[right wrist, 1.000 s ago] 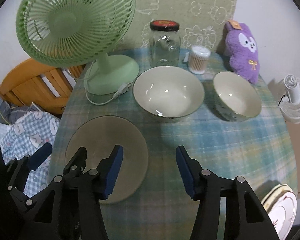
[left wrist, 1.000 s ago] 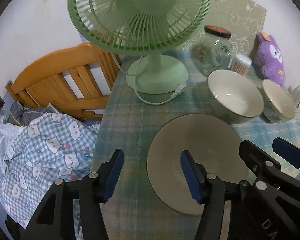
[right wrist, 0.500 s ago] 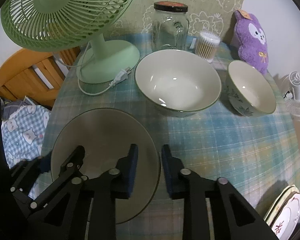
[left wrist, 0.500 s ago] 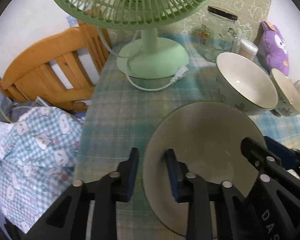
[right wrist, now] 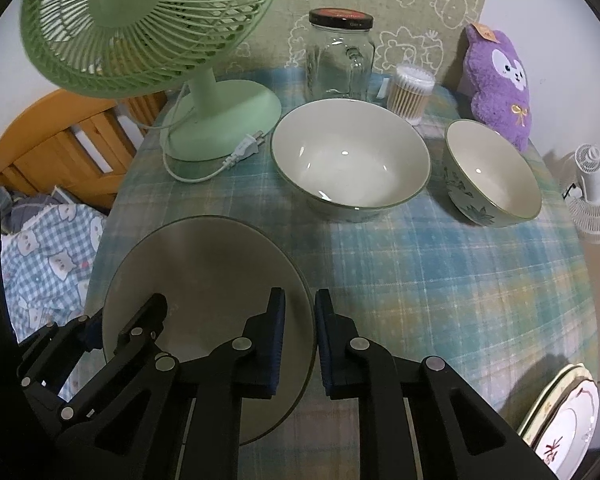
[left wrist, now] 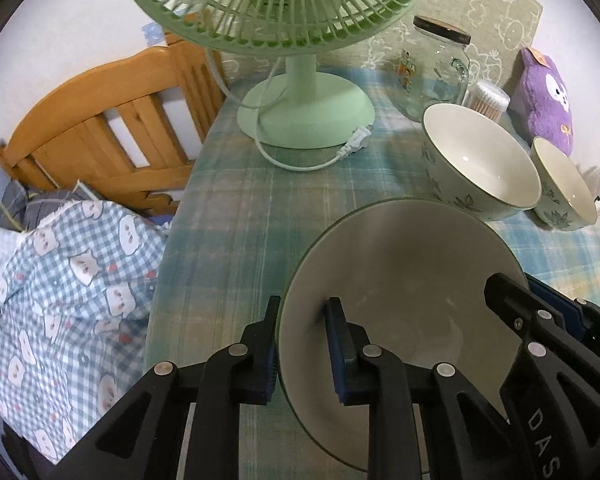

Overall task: Organize plates and bowls
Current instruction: 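Close both grippers on the rim of the large cream bowl, then lift the bowl with both grippers and carry it beside the plate stack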

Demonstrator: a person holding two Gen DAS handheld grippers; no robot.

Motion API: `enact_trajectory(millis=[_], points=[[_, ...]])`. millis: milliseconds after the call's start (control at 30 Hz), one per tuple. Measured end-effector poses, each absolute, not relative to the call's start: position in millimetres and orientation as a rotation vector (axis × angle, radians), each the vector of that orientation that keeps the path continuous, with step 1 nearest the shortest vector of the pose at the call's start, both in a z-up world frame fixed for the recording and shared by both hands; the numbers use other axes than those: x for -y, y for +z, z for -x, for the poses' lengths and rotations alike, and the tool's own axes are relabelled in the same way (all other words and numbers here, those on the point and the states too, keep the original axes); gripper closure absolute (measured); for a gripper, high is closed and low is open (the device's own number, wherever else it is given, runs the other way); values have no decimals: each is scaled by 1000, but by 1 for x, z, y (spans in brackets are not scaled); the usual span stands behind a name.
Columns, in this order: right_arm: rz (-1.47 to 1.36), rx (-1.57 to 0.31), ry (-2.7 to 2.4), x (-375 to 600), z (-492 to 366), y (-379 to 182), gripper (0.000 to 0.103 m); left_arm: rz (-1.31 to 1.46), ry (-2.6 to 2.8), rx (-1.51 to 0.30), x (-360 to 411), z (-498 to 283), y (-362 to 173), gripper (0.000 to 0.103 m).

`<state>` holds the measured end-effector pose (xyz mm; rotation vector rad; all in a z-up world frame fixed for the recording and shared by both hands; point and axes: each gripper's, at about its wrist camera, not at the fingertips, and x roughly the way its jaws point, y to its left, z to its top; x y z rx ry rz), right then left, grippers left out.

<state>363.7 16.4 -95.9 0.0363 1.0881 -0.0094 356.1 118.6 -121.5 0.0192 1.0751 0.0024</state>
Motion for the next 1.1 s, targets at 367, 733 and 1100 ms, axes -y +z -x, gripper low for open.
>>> enact_trajectory(millis=[367,733,1100], points=[[-32,-1061,-3,5,-321,-71,85,-10,10,-1057,-97,-319,-96,84],[-27,-1034,19,40,-259,-49,85,8,33,-1034,-63,-261,-74,84],[-24,-1048,12,75,-195,-65,85,9,24,-1047,-29,-202,-87,84]])
